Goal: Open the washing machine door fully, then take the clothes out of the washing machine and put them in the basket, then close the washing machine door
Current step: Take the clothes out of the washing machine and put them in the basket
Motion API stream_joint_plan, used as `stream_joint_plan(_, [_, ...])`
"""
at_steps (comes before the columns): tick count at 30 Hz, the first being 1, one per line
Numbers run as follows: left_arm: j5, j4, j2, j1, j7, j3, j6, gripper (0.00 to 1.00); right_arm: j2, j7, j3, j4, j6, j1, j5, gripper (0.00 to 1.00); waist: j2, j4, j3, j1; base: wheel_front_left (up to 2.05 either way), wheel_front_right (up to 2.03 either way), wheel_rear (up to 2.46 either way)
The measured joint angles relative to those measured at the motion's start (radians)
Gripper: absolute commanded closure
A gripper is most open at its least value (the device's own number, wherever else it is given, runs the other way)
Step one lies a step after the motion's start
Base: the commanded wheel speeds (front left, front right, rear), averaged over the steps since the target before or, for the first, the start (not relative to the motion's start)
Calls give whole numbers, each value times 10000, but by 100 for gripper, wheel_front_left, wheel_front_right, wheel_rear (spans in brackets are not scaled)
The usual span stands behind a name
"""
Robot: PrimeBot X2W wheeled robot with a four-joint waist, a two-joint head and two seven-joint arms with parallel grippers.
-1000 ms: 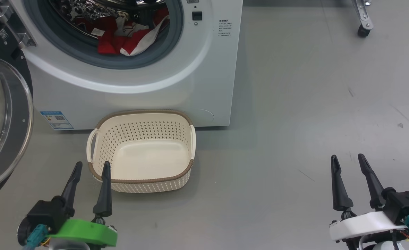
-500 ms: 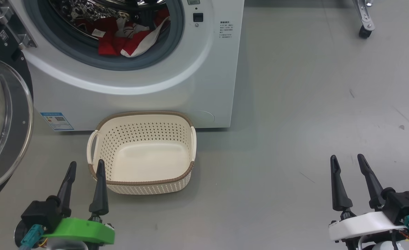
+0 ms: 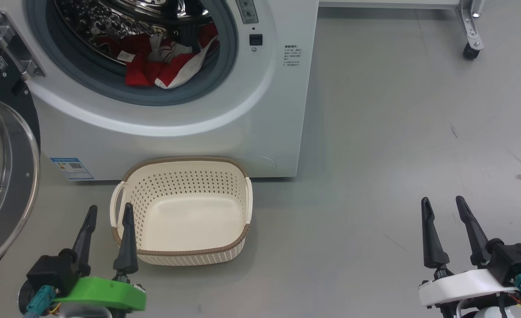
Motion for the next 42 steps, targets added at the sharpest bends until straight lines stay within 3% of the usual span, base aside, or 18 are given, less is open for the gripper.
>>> stream_joint_plan(4, [17, 10, 0, 0, 0, 31, 0, 0, 4, 0, -8, 4, 61, 0, 0, 0, 0, 25, -4, 0, 129, -129, 0])
stream_joint_plan(8, [711, 125, 155, 0, 0, 123, 0, 0, 8, 0, -29, 29, 59, 0, -2, 0, 0, 50, 1, 0, 135, -135, 0])
stream_joint_plan(25, [719, 121, 56, 0, 0, 184, 0, 0, 25, 0, -29, 82, 63, -6, -44, 0, 0, 54, -58, 0, 93, -93, 0])
stream_joint_plan(42, [769, 128, 29, 0, 0, 79, 0, 0, 36, 0, -13, 119, 65, -6, -58, 0, 0, 38, -89, 0, 28, -28, 0])
